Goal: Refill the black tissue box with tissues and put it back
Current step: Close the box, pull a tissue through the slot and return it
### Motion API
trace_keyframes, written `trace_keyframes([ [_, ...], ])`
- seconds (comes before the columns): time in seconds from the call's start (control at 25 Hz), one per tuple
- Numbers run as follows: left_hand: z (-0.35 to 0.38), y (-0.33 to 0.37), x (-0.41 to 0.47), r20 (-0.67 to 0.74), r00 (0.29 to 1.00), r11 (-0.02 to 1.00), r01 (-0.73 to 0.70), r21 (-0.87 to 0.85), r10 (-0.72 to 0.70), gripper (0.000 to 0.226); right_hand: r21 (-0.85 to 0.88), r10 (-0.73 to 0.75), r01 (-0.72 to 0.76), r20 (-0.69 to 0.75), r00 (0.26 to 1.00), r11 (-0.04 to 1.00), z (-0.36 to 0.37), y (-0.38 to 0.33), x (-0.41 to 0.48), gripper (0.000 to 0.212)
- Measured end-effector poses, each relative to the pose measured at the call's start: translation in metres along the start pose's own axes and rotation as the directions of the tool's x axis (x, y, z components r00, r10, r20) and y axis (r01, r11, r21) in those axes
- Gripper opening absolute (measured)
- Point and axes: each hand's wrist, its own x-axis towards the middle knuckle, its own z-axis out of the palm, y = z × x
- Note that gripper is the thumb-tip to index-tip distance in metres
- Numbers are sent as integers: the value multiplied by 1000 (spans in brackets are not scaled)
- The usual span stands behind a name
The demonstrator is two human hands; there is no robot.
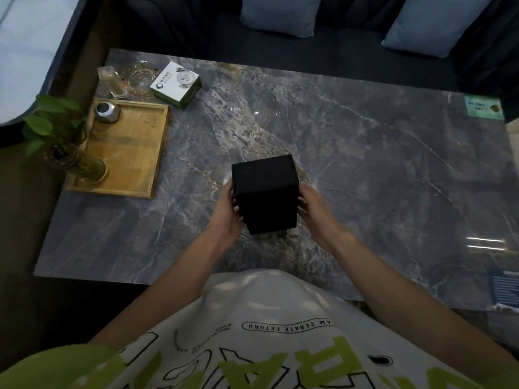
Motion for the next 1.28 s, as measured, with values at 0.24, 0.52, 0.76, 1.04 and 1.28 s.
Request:
trace_keyframes([
  [0.24,-3,4,-2,72,997,1000,21,11,-22,46,78,6,-4,-34,999,997,-6,6,2,19],
  [0.52,-13,-15,7,-14,982,959,-179,219,187,63,8,-66,66,-7,998,998,-9,23,5,26],
  [0.76,-20,-34,7,0,986,934,-156,322,165,61,-231,-88,78,-34,996,970,-4,37,2,42],
  [1.04,-33,-47,5,-6,980,886,-175,429,197,62,-648,-192,160,22,981,744,-1,63,5,32],
  [1.28,-42,-50,13,-6,975,788,-175,591,221,59,-888,-215,136,43,976,440,18,57,12,31],
])
